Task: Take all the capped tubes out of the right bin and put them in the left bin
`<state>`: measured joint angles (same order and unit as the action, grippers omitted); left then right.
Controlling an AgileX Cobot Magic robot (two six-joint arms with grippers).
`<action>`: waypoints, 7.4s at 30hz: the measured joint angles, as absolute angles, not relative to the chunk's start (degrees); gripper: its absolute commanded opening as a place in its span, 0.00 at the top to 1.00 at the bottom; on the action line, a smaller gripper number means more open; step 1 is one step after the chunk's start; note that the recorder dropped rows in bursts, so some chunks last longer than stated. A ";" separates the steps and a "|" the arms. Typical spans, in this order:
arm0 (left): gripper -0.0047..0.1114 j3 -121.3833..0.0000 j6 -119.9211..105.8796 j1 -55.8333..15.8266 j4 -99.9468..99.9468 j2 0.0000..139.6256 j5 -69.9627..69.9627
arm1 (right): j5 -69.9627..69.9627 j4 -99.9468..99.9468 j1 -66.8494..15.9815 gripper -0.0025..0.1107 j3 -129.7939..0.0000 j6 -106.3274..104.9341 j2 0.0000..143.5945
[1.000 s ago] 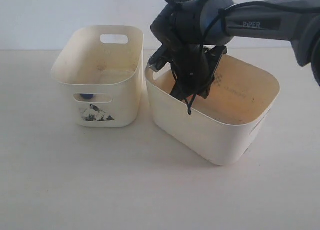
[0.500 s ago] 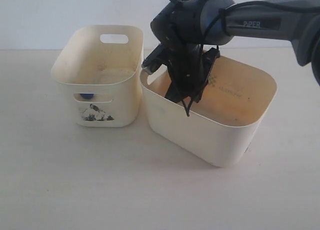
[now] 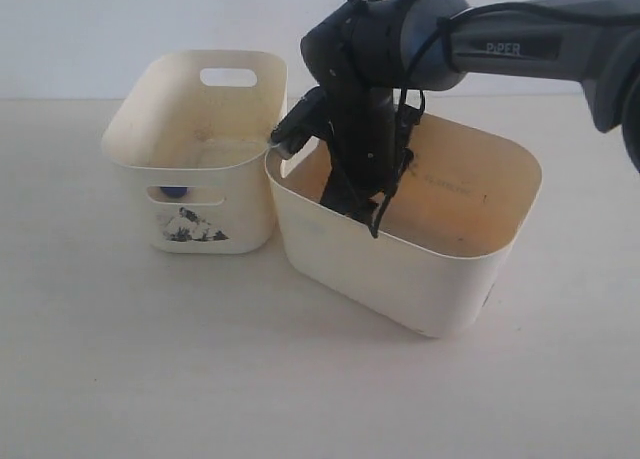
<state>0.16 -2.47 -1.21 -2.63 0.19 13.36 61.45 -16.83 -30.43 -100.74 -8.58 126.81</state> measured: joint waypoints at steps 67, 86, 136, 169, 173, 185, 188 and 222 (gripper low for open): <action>0.92 0.16 -2.47 -1.21 -2.63 0.19 13.36 | 58.51 -25.26 -30.27 0.98 -101.69 -4.24 133.77; 0.92 0.16 -2.47 -1.21 -2.63 0.19 13.36 | 63.00 -36.62 -30.78 0.98 -101.00 15.73 134.61; 0.92 0.16 -2.47 -1.21 -2.63 0.19 13.36 | 61.98 0.47 -20.41 0.98 -100.65 -10.49 106.38; 0.92 0.16 -2.47 -1.21 -2.50 0.19 13.36 | 69.80 33.88 -9.08 0.98 -100.65 -29.78 120.36; 0.92 0.16 -2.47 -1.21 -2.40 0.19 13.36 | 69.80 33.88 -9.08 0.98 -100.65 -29.78 118.91; 0.92 0.16 -2.47 -1.21 -2.40 0.19 13.36 | 69.80 34.95 -12.80 0.98 -100.65 -29.95 117.09; 0.92 0.16 -2.47 -1.21 -2.40 0.19 13.36 | 70.03 34.70 -13.24 0.98 -100.65 -30.32 118.46; 0.92 0.16 -2.47 -1.21 -2.40 0.19 13.36 | 68.20 31.36 -13.24 0.22 -100.65 -27.36 127.62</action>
<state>0.16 -2.47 -1.21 -2.40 0.19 13.36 68.20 31.36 -13.24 -100.65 -27.36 127.62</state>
